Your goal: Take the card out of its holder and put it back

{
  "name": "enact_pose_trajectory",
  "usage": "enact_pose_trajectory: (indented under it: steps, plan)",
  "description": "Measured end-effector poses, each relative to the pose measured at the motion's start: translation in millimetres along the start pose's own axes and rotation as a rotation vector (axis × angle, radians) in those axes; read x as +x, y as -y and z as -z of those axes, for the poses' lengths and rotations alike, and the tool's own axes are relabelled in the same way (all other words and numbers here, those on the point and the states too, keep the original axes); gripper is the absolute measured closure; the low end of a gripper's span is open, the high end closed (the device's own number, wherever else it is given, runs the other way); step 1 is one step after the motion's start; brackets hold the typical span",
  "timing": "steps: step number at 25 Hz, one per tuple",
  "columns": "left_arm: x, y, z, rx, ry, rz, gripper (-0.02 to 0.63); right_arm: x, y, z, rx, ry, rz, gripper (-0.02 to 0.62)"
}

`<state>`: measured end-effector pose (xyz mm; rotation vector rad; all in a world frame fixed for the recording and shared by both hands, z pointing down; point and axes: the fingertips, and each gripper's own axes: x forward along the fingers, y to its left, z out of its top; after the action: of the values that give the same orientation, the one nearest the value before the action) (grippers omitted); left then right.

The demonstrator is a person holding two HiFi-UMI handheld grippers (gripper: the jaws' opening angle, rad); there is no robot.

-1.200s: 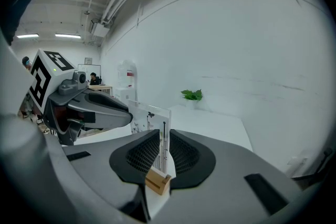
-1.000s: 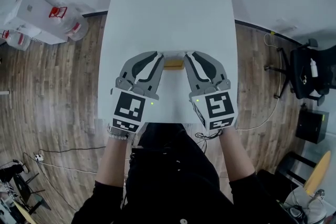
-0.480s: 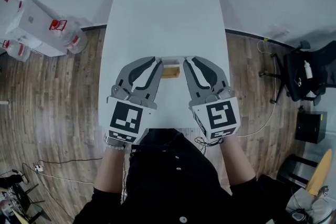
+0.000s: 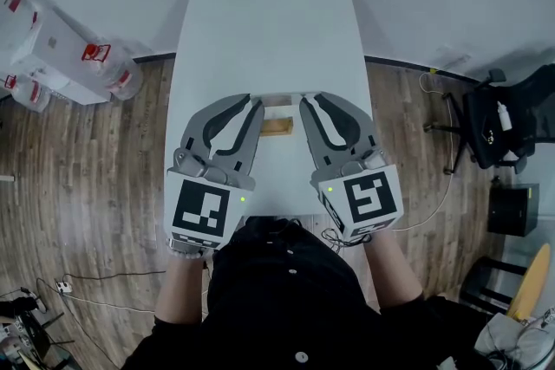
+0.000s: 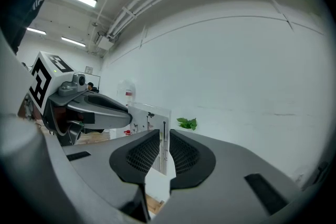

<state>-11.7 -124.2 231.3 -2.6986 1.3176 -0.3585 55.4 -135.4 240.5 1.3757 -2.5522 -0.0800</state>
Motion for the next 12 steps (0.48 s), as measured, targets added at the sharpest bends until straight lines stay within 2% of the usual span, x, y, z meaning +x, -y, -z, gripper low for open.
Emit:
enact_pose_trajectory:
  steps: [5, 8, 12]
  plan:
    - [-7, -1, -12, 0.03, 0.035, 0.001, 0.554, -6, -2, -14, -0.038, 0.026, -0.001, 0.506]
    - [-10, -4, -17, -0.024, 0.009, -0.028, 0.554, -6, -3, -21, -0.057, 0.032, 0.003, 0.506]
    - [-11, -6, -19, -0.015, 0.012, -0.031, 0.554, -5, -3, -24, -0.066, 0.039, 0.003, 0.506]
